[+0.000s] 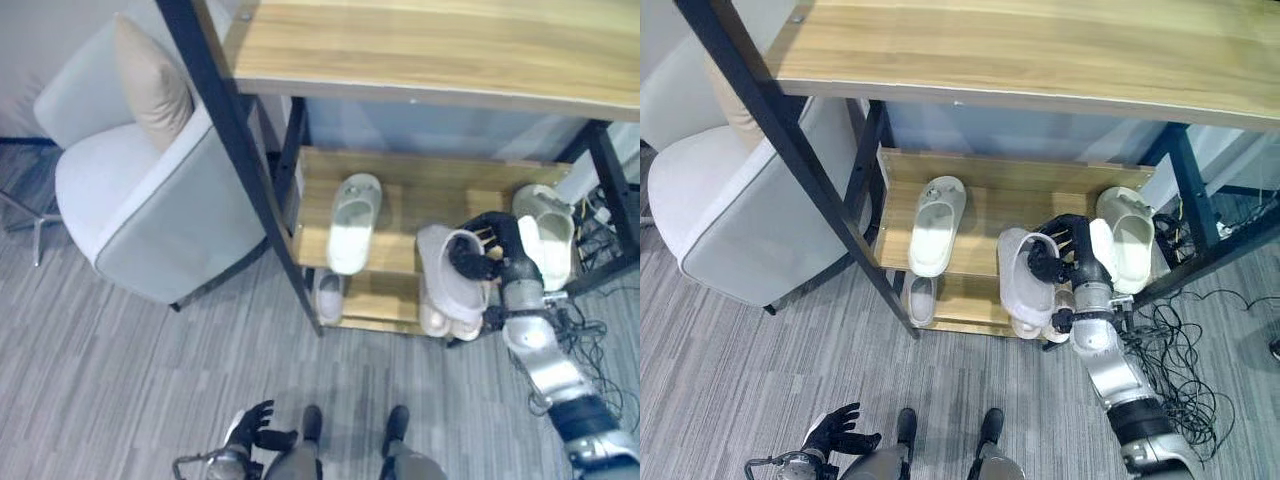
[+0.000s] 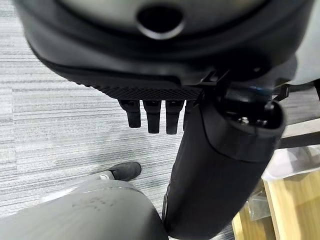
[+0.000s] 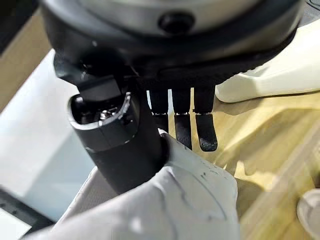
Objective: Arrange the slippers neatly on the shoe rack.
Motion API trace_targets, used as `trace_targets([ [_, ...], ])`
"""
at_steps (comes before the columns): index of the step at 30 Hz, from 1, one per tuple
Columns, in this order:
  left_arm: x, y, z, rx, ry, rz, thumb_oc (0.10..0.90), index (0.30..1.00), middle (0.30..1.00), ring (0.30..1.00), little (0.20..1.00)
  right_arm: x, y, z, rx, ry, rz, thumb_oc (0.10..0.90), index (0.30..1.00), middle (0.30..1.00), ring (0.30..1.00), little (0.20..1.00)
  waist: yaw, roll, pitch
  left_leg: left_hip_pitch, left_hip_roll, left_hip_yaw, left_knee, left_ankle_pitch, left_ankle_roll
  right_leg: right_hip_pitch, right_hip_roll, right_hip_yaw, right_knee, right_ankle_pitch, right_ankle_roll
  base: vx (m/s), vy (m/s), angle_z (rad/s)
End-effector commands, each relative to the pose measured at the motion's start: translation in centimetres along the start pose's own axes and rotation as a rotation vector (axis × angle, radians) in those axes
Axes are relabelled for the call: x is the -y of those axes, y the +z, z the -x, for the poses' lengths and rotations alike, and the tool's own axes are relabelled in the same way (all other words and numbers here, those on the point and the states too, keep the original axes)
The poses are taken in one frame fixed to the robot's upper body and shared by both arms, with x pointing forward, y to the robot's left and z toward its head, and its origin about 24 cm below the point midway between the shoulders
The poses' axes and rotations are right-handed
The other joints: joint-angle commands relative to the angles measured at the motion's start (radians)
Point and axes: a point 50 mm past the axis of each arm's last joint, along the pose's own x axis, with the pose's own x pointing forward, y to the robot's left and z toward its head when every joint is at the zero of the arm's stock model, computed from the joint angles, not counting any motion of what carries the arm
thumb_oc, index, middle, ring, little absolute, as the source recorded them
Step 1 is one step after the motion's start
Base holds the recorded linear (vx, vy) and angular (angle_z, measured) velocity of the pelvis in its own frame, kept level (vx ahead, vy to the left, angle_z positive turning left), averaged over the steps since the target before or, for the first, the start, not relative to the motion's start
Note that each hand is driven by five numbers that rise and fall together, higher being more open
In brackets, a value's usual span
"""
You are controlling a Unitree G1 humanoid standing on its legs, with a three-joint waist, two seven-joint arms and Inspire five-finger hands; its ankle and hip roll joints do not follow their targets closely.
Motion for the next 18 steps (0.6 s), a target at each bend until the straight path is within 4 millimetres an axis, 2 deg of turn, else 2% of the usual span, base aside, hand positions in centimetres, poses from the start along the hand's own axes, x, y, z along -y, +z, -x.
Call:
trace_targets([
  [1, 1.6, -1.3, 0.4, -0.035, -0.072, -0.071, 0.800, 0.900, 0.900, 0.900, 0.900, 3.1, 5.7, -0.6, 0.330, -0.082, -0.035, 0.400, 0.300, 0.300, 0.300, 0.300, -0.016, 0.012, -0.081, 0.042, 0.038, -0.016, -0.007, -0.149, -0.036, 0.056, 0.025, 0.050, 0.014, -0.179, 0.023, 0.02, -0.021, -0.10],
  [4, 1.9, -0.9, 0.4, -0.018, -0.083, -0.068, 0.800, 0.900, 0.900, 0.900, 0.900, 2.7, 5.8, 1.3, 0.348, -0.030, -0.095, 0.400, 0.300, 0.300, 0.300, 0.300, -0.034, 0.018, -0.076, 0.053, 0.048, -0.010, 0.000, -0.152, -0.041, 0.067, 0.034, 0.055, 0.024, -0.193, 0.014, 0.00, -0.039, -0.06],
  [8, 1.8, -0.5, 0.3, -0.002, -0.081, -0.078, 0.800, 0.900, 0.900, 0.900, 0.900, 2.8, 6.0, 2.2, 0.368, -0.011, -0.114, 0.400, 0.300, 0.300, 0.300, 0.300, -0.046, 0.020, -0.059, 0.043, 0.067, -0.014, 0.040, -0.154, -0.050, 0.057, 0.041, 0.059, 0.059, -0.212, -0.001, -0.03, -0.090, 0.02],
  [13, 1.6, 0.3, 0.2, 0.038, -0.087, -0.082, 0.800, 0.900, 0.900, 0.900, 0.900, 3.0, 6.0, 2.8, 0.377, 0.015, -0.093, 0.400, 0.300, 0.300, 0.300, 0.300, -0.064, 0.011, -0.032, -0.037, 0.098, -0.032, 0.196, -0.179, -0.073, 0.039, 0.063, 0.067, 0.107, -0.251, -0.034, -0.04, -0.116, 0.08],
  [15, 1.6, 0.9, 0.1, 0.063, -0.098, -0.092, 0.800, 0.900, 0.900, 0.900, 0.900, 3.1, 5.9, 2.9, 0.373, 0.013, -0.102, 0.400, 0.300, 0.300, 0.300, 0.300, -0.069, 0.001, -0.021, -0.076, 0.104, -0.033, 0.265, -0.178, -0.082, 0.041, 0.068, 0.068, 0.119, -0.263, -0.051, -0.02, -0.133, 0.36],
  [16, 1.7, 1.5, 0.0, 0.085, -0.100, -0.099, 0.800, 0.900, 0.900, 0.900, 0.900, 3.3, 6.0, 2.7, 0.376, 0.002, -0.101, 0.400, 0.300, 0.300, 0.300, 0.300, -0.073, -0.010, -0.006, -0.127, 0.116, -0.032, 0.349, -0.169, -0.085, 0.047, 0.067, 0.062, 0.126, -0.276, -0.060, -0.02, -0.085, 0.44],
  [18, 1.8, 2.0, -0.1, 0.105, -0.109, -0.098, 0.800, 0.900, 0.900, 0.900, 0.900, 3.4, 5.9, 2.6, 0.368, 0.001, -0.102, 0.400, 0.300, 0.300, 0.300, 0.300, -0.079, -0.007, -0.005, -0.151, 0.129, -0.024, 0.350, -0.168, -0.080, 0.053, 0.068, 0.050, 0.125, -0.282, -0.060, 0.04, -0.002, 0.46],
])
